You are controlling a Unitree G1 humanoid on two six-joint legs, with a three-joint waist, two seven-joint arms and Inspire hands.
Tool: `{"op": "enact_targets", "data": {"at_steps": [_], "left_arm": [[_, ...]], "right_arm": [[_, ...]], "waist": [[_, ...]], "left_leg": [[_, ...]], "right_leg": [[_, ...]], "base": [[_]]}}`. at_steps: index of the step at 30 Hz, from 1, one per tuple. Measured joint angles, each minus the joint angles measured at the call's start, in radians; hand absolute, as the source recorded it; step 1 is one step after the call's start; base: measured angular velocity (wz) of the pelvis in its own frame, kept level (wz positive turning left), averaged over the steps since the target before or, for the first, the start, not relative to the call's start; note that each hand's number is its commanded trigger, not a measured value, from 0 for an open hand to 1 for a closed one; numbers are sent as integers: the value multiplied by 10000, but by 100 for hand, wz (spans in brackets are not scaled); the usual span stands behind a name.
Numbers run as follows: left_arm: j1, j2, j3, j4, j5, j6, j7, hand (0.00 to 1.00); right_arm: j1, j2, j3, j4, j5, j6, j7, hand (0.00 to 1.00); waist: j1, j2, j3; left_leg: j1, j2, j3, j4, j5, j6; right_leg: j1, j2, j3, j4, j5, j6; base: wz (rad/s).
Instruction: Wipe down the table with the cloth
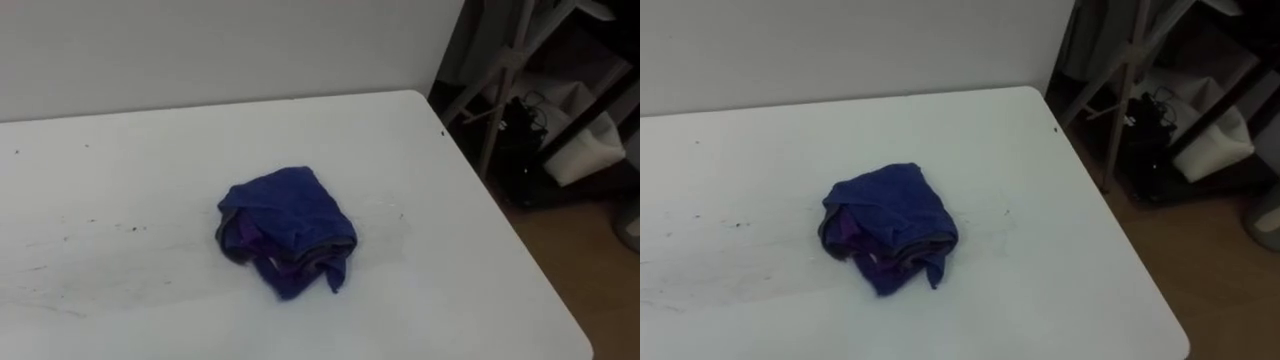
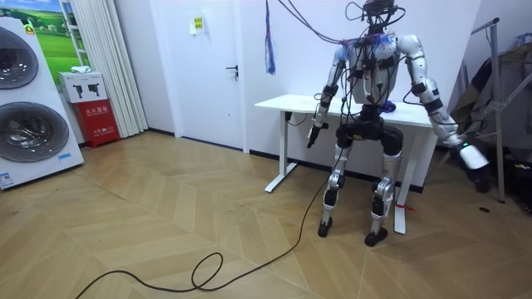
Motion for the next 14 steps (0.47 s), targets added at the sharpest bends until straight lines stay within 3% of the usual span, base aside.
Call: {"op": "enact_targets", "data": {"at_steps": [1,4,7,8,10,12,14], "left_arm": [[-50,-6,-310,88,7,0,5,0],[-246,-104,-906,281,376,-84,204,0],[-485,-318,-1546,555,421,-175,416,0],[-506,-364,-1659,598,437,-188,429,0],[-540,-624,-1902,644,494,-244,530,0],[-540,-713,-2085,639,614,-320,589,0],[-354,-712,-2242,636,634,-359,645,0]], "right_arm": [[-48,288,579,-23,-316,104,271,0],[-363,774,1818,-83,-1594,155,825,0],[-1061,817,2959,-574,-2897,149,1107,0],[-1206,819,3098,-746,-3157,129,1118,0],[-1817,833,3417,-1293,-3768,-192,1118,0],[-1970,897,3835,-1939,-3821,-412,1118,0],[-1852,1100,4058,-1972,-3876,-719,1104,0]], "waist": [[52,93,-27],[313,260,-9],[637,510,66],[705,579,56],[840,796,103],[1082,903,141],[1056,904,143]], "left_leg": [[2,1,0,-5,-3,2],[100,0,2,-13,-8,8],[118,-15,-4,-66,-17,15],[118,-14,-6,-71,-17,14],[123,0,-52,-80,-14,15],[122,10,-73,-57,-3,9],[81,13,-296,2,0,8]], "right_leg": [[14,9,13,-32,23,1],[119,10,9,-39,29,9],[118,16,29,-73,50,25],[121,26,37,-96,57,23],[184,48,1,-207,93,23],[198,57,-33,-242,91,24],[352,42,-241,-364,73,51]], "base": [[0],[0],[0],[0],[4],[10],[20]]}}
